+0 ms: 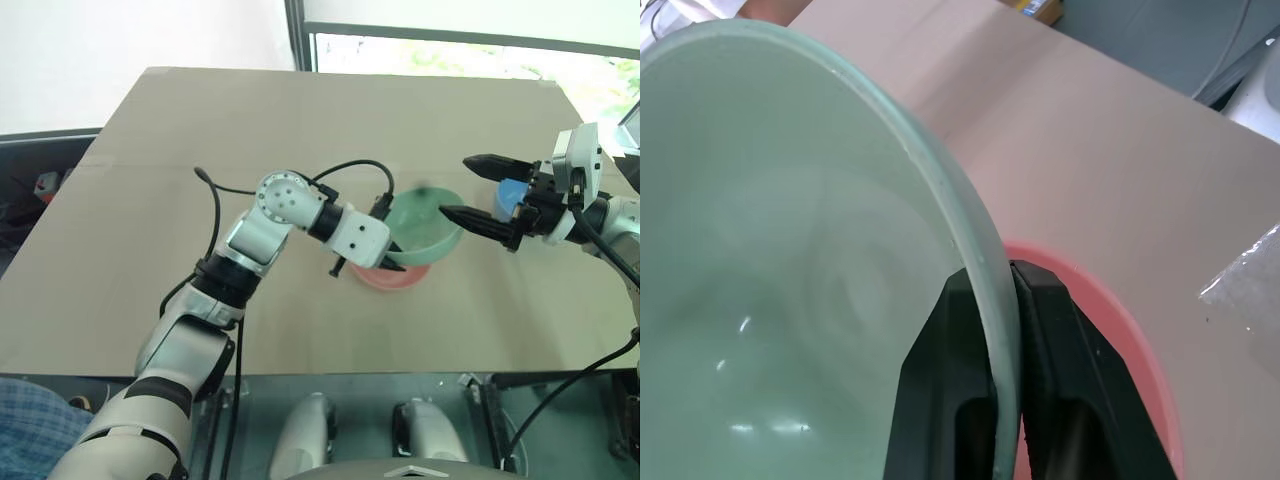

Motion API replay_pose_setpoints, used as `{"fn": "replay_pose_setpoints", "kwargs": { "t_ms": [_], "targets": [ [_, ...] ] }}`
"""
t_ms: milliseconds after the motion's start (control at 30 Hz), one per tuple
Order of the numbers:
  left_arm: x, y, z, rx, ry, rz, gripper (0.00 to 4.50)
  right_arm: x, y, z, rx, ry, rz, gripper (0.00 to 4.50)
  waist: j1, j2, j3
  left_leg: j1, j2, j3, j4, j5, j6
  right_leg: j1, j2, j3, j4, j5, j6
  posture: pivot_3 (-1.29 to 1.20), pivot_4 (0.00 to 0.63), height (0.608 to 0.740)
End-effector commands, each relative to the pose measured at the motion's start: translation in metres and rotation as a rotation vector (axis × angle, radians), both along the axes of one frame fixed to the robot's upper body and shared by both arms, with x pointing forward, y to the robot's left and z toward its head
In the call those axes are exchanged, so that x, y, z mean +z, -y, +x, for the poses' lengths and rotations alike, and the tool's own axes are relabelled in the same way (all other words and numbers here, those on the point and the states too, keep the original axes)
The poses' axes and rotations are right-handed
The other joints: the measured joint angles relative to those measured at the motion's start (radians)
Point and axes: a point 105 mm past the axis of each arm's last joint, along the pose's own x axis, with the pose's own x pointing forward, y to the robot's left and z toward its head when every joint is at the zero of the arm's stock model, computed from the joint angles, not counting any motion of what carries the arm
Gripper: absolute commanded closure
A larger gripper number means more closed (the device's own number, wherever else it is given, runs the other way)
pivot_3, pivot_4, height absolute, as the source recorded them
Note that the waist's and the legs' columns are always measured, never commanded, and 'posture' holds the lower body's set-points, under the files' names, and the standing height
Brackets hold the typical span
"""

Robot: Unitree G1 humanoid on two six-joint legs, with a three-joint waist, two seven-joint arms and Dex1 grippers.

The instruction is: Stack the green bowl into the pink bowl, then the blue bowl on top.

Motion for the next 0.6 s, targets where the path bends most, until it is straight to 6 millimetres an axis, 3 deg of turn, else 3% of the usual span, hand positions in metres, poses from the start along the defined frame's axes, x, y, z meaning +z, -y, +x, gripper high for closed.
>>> {"fn": "replay_pose_setpoints", "kwargs": {
  "t_ms": [33,100,133,167,233,400,500,600],
  "targets": [
    [0.007,0.004,-0.007,-0.035,0.019,-0.004,2.35,0.010,-0.002,-0.004,0.010,0.049,0.005,0.00,-0.001,0.000,0.000,0.000,0.000,0.000,0.000,0.000,0.000,0.000,0.000,0.000,0.000,0.000,0.000,0.00,0.150,0.740],
    [0.007,0.002,-0.005,-0.019,0.015,-0.013,1.48,0.010,-0.002,-0.004,0.009,0.048,0.004,0.00,-0.001,0.000,0.000,0.000,0.000,0.000,0.001,0.000,0.000,0.000,0.000,0.000,0.000,0.000,0.000,0.00,0.150,0.740],
    [0.007,0.001,-0.004,-0.011,0.016,-0.018,1.30,0.010,-0.002,-0.004,0.008,0.047,0.003,0.00,-0.001,0.000,0.000,0.000,0.000,0.000,0.001,0.000,0.000,0.000,0.000,0.000,0.000,0.000,0.000,0.00,0.150,0.740],
    [0.010,0.001,0.004,0.026,0.040,-0.053,0.70,0.009,-0.002,-0.004,0.008,0.046,0.003,0.00,0.000,0.000,0.000,0.000,0.000,0.000,0.001,0.000,0.000,0.000,0.000,0.000,0.000,0.000,0.000,0.00,0.150,0.740],
    [0.016,-0.001,0.014,0.072,0.070,-0.099,0.07,0.008,-0.003,-0.004,0.006,0.042,0.001,0.00,0.000,0.000,0.000,0.000,0.000,0.000,0.002,0.000,0.000,0.000,0.000,0.000,0.000,0.000,0.000,0.00,0.150,0.740],
    [0.040,-0.010,0.029,0.216,-0.028,-0.286,0.07,0.001,0.004,0.004,-0.046,0.033,-0.038,0.00,0.000,0.000,0.000,0.000,0.000,0.000,0.003,-0.001,0.001,0.001,0.000,0.000,0.000,0.000,0.000,0.00,0.150,0.740],
    [0.066,-0.020,0.037,0.339,-0.246,-0.483,0.07,-0.010,0.021,0.020,-0.172,0.038,-0.131,0.00,-0.001,0.000,0.000,0.000,0.001,0.000,0.003,-0.001,0.002,0.000,0.000,0.000,0.001,0.000,0.000,0.00,0.150,0.740],
    [0.071,-0.039,0.037,0.404,-0.329,-0.537,0.07,-0.024,0.040,0.032,-0.281,0.009,-0.208,0.00,-0.001,0.000,0.000,-0.001,0.001,0.000,0.004,-0.001,0.002,0.000,0.000,0.000,0.001,0.000,0.000,0.00,0.150,0.740]
  ]
}}
